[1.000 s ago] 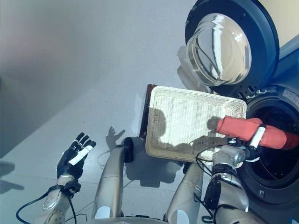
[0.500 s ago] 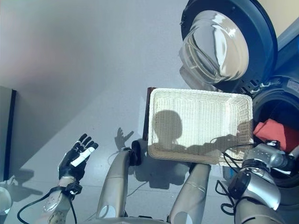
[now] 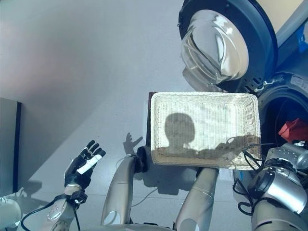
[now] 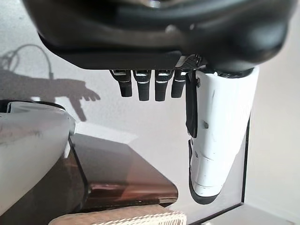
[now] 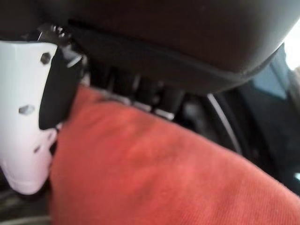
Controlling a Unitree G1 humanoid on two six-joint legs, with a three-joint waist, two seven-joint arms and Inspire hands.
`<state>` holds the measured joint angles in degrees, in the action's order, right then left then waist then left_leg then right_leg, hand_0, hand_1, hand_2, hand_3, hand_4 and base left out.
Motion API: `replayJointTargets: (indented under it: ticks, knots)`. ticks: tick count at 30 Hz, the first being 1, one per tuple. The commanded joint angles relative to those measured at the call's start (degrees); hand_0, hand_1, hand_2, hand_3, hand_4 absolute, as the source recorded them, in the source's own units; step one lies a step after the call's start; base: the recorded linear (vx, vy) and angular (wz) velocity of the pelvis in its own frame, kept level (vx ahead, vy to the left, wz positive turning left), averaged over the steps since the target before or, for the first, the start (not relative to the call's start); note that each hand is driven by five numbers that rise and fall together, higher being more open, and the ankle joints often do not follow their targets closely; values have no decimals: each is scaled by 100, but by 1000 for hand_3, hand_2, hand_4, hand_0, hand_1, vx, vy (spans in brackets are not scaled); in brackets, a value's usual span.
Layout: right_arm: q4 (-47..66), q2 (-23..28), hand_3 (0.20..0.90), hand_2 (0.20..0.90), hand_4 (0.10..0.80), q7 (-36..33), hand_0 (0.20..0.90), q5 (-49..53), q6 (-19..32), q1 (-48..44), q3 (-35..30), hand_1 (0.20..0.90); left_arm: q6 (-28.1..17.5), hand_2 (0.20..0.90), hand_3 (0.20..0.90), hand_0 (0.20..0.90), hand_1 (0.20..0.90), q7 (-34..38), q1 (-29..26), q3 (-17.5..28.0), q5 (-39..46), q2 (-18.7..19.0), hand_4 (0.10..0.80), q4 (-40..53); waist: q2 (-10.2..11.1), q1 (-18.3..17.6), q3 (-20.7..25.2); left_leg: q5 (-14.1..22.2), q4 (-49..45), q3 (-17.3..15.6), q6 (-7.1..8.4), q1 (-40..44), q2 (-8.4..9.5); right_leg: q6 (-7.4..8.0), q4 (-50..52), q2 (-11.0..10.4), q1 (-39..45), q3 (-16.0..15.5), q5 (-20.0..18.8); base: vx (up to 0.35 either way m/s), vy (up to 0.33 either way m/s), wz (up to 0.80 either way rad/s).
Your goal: Pick up the clothes and place them into the washing machine
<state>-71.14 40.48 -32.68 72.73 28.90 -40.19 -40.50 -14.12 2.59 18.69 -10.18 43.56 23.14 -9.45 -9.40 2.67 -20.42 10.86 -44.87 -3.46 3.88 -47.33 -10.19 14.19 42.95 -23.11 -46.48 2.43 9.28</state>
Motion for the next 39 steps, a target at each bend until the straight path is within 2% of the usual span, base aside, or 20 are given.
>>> replayJointTargets:
  ticks: [1, 6, 7, 8, 9, 17, 21, 29, 35, 36, 39]
  knots:
    - [18, 716, 200, 200, 300, -105, 200, -185, 697, 319, 172, 200, -427, 900, 900, 900, 900, 107, 88, 337, -17, 141, 800, 1, -76, -79, 208, -486, 908, 691, 731, 437, -580, -175, 350, 61, -56, -30, 252, 0, 0, 0]
    - [-34, 530, 200, 200, 300, -148, 200, -219, 700, 363, 180, 200, -449, 900, 900, 900, 900, 141, 104, 402, -41, 156, 800, -9, -70, -60, 258, -487, 926, 680, 734, 396, -582, -181, 338, 75, -72, -33, 234, 0, 0, 0]
    - [-39, 521, 381, 381, 429, -143, 381, -204, 692, 373, 164, 381, -445, 900, 900, 900, 900, 135, 116, 408, -48, 150, 800, -11, -61, -60, 263, -486, 917, 680, 734, 385, -582, -182, 337, 76, -63, -35, 233, 0, 0, 0]
    - [-49, 485, 840, 840, 757, -134, 840, -189, 691, 383, 160, 840, -436, 900, 900, 900, 900, 135, 120, 413, -48, 152, 800, -14, -58, -58, 272, -483, 906, 680, 735, 372, -582, -188, 337, 81, -70, -36, 229, 0, 0, 0]
    - [-59, 481, 900, 900, 800, -123, 900, -162, 682, 374, 159, 900, -428, 900, 900, 900, 900, 130, 123, 416, -38, 154, 800, -13, -56, -58, 279, -481, 903, 676, 734, 367, -583, -189, 337, 79, -75, -42, 224, 0, 0, 0]
    - [-104, 344, 900, 900, 800, -93, 900, -75, 662, 257, 221, 900, -426, 900, 900, 900, 900, 95, 171, 401, 42, 161, 800, 24, -33, -17, 297, -469, 877, 669, 720, 358, -581, -187, 258, 77, -7, -51, 180, 0, 0, 0]
    - [-211, 288, 900, 900, 800, -153, 900, -354, 407, 247, 416, 900, -444, 900, 900, 900, 900, 59, 143, 351, 48, 181, 800, 25, -20, 0, 284, -479, 901, 657, 713, 382, -565, -171, 155, 66, 76, -52, 102, 0, 0, 0]
    - [-55, -260, 900, 900, 800, 34, 900, -434, 306, 442, 497, 900, -454, 900, 900, 900, 900, -41, 40, 257, 96, 189, 800, 28, 63, 7, 296, -600, 1222, 589, 675, 649, -483, -128, -373, 13, 540, -159, -170, 4, 3, 0]
    - [-225, -684, 900, 900, 800, 127, 900, -862, -149, 896, 614, 900, -471, 900, 900, 900, 900, -154, 12, 371, 91, 179, 800, 12, 252, 25, 405, -852, 1786, 494, 665, 1055, -298, 6, -1388, -115, 1360, -462, -676, 35, 25, 6]
    - [-211, -876, 900, 900, 800, 181, 900, -930, -228, 1030, 667, 900, -482, 900, 900, 900, 900, -174, 35, 449, 99, 169, 800, 8, 319, 38, 435, -897, 1951, 470, 662, 1201, -246, 56, -1736, -157, 1621, -570, -837, 102, 15, 8]
    - [-177, -1157, 900, 900, 800, 291, 900, -946, -305, 1201, 697, 900, -473, 900, 900, 900, 900, -214, 51, 530, 110, 143, 800, 24, 422, 54, 466, -988, 2187, 442, 673, 1397, -179, 81, -2260, -199, 2042, -762, -1077, 52, 10, 8]
